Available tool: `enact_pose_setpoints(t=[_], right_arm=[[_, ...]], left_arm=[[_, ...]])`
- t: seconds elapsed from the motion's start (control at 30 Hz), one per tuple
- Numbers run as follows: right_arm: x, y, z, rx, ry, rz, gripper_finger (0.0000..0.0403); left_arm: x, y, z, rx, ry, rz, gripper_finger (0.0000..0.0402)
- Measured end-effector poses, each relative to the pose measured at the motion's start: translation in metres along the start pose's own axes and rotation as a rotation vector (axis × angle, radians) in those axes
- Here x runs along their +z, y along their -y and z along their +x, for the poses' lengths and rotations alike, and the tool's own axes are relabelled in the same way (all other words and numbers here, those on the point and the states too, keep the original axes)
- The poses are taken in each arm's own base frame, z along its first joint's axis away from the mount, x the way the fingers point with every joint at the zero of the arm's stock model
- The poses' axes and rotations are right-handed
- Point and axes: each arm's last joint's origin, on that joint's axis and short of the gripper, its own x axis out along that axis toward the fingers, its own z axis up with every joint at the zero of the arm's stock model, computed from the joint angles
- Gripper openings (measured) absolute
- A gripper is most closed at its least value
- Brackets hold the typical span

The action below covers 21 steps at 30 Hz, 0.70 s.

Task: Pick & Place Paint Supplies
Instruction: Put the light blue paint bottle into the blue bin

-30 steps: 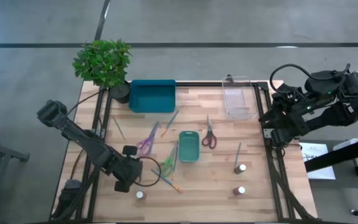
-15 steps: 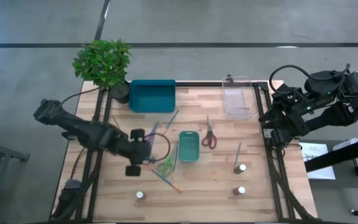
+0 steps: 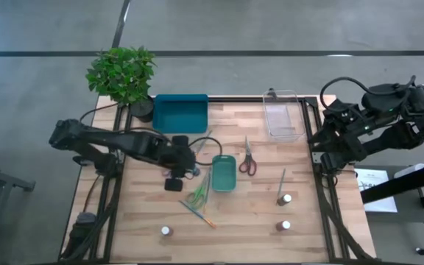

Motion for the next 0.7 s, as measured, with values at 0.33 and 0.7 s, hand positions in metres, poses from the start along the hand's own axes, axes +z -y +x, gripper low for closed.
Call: enact_pose_setpoints(t=[0.33,0.7], right_arm=[[-0.003,0.003,0.0,-0.027,-0.033,-0.006,0.0192],[-0.008,0.005,-0.007,-0.03,-0.038,-0.034,0.0192]], left_arm=[[0.049,-0.013,0.024,-0.029,-0.045,0.037,0.0129],[0.073,-0.048,0.05,-0.072,-0.07,-0.026,0.0126]])
